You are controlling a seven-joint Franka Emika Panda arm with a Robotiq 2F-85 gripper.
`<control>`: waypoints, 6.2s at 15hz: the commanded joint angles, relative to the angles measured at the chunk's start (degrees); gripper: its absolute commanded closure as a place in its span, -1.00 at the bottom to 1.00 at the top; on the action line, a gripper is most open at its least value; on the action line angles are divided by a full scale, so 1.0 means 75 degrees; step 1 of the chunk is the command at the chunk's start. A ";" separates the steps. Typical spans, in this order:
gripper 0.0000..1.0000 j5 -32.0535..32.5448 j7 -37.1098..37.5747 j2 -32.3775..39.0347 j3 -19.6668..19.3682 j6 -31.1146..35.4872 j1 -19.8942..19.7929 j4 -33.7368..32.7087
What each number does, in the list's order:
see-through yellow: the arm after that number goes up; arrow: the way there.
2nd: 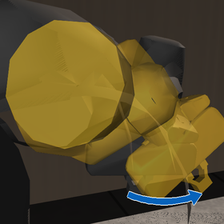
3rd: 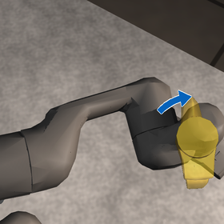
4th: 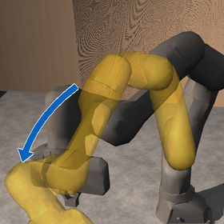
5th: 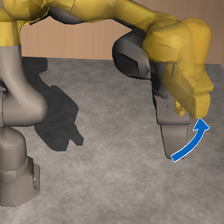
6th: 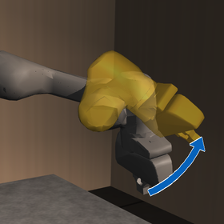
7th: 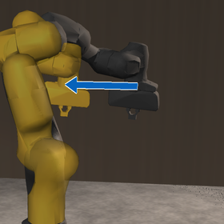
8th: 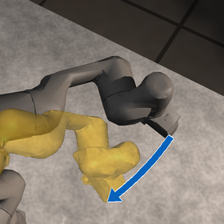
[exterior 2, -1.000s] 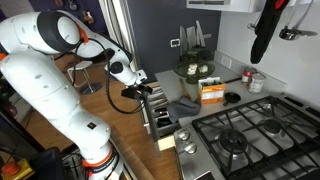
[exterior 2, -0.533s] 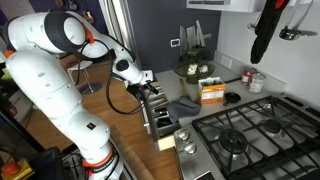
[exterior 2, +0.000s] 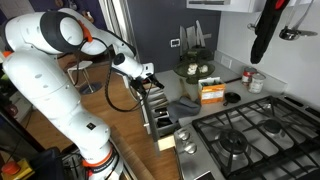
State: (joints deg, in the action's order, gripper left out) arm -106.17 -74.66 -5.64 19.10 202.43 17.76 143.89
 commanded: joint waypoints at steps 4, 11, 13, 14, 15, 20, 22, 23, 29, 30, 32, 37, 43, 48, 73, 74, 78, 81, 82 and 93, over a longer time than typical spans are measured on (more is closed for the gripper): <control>-1.00 0.0636 0.0010 0.0049 -0.0047 -0.0132 -0.0123 -0.0095; -1.00 0.2155 -0.0928 0.0821 -0.0639 -0.1269 -0.0610 -0.0683; -1.00 0.2370 -0.1174 0.1152 -0.0821 -0.1438 -0.0762 -0.0822; -1.00 0.2467 -0.1260 0.1285 -0.0889 -0.1514 -0.0817 -0.0876; -1.00 0.3753 -0.0142 0.1333 -0.0989 -0.1594 -0.0841 -0.0631; -1.00 0.5028 0.0172 0.1596 -0.1264 -0.2114 -0.1059 -0.1031; -1.00 0.5053 0.0104 0.1685 -0.1333 -0.2241 -0.1099 -0.1096; -1.00 0.5058 0.0125 0.1737 -0.1379 -0.2332 -0.1112 -0.1100; -1.00 0.4865 0.0124 0.2119 -0.1501 -0.2603 -0.1312 -0.1528; -1.00 0.4812 0.0074 0.2154 -0.1482 -0.2680 -0.1369 -0.1641; -1.00 0.4783 0.0068 0.2283 -0.1473 -0.2731 -0.1456 -0.1820; -1.00 0.4862 0.0056 0.2615 -0.1498 -0.2831 -0.1606 -0.1933; -0.39 0.4887 0.0088 0.2819 -0.1492 -0.2856 -0.1708 -0.1880; 0.38 0.4931 0.0141 0.2722 -0.1530 -0.3021 -0.1722 -0.1732; 0.89 0.5299 0.0287 0.0010 -0.1174 -0.6295 -0.1672 0.0646; 0.89 0.5456 0.0435 -0.0114 -0.1174 -0.6594 -0.1676 0.0752; 0.89 0.6270 0.1305 -0.0456 -0.1309 -0.7487 -0.1514 0.0981; 0.89 0.6974 0.2215 -0.0533 -0.1295 -0.7809 -0.1451 0.1057; 0.89 0.7240 0.2509 -0.0575 -0.1311 -0.7954 -0.1443 0.1100; 0.89 0.8086 0.4969 -0.0159 -0.1342 -0.6876 -0.1220 0.0852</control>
State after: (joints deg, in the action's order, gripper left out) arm -45.60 -42.11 -7.87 9.70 146.80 7.04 150.62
